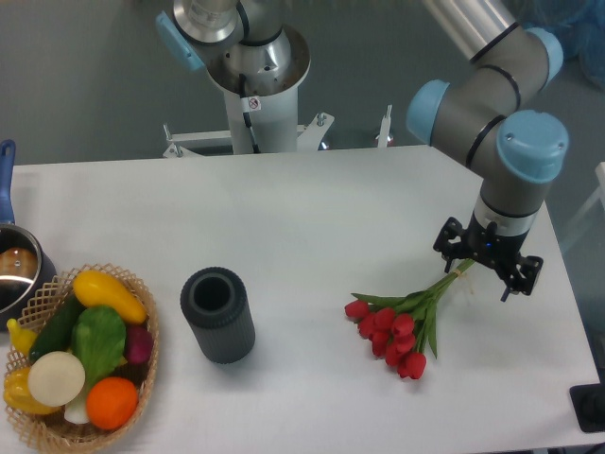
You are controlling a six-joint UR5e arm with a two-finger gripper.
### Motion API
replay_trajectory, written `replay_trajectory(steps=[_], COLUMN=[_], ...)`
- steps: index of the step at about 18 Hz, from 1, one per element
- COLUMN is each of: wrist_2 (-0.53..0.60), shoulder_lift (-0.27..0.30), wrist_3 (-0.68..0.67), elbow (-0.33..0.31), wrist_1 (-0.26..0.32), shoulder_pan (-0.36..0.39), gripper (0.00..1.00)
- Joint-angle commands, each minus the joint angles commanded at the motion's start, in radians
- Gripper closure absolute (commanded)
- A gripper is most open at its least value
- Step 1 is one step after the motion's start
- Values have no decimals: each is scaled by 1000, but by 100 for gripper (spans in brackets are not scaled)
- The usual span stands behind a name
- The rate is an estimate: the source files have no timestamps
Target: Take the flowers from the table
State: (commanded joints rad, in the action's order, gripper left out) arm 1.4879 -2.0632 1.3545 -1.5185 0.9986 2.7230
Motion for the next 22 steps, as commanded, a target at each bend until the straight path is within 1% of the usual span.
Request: replay_trajectory(steps=[3, 8, 12, 13, 14, 16, 17, 18, 19, 20, 21, 22], wrist_2=[5, 5, 5, 3, 5, 6, 9, 26, 52, 81, 97, 98], shoulder_lift=[-9, -8, -11, -14, -29, -48, -52, -55, -57, -57, -57, -55], wrist_3=[-2, 8, -2, -2, -2, -9, -14, -15, -15, -17, -21, -31], elbow=[-35, -106, -118, -118, -118, -127, -130, -132, -135, -137, -137, -137], wrist_1=[-12, -14, -17, -26, -53, -127, -146, -149, -150, -152, -152, -152], shoulder_pan=[-31, -40, -63, -66, -69, -92, -97, -97, -100, -101, -101, -103], gripper=[0, 0, 0, 0, 0, 0, 4, 9, 17, 28, 45, 66])
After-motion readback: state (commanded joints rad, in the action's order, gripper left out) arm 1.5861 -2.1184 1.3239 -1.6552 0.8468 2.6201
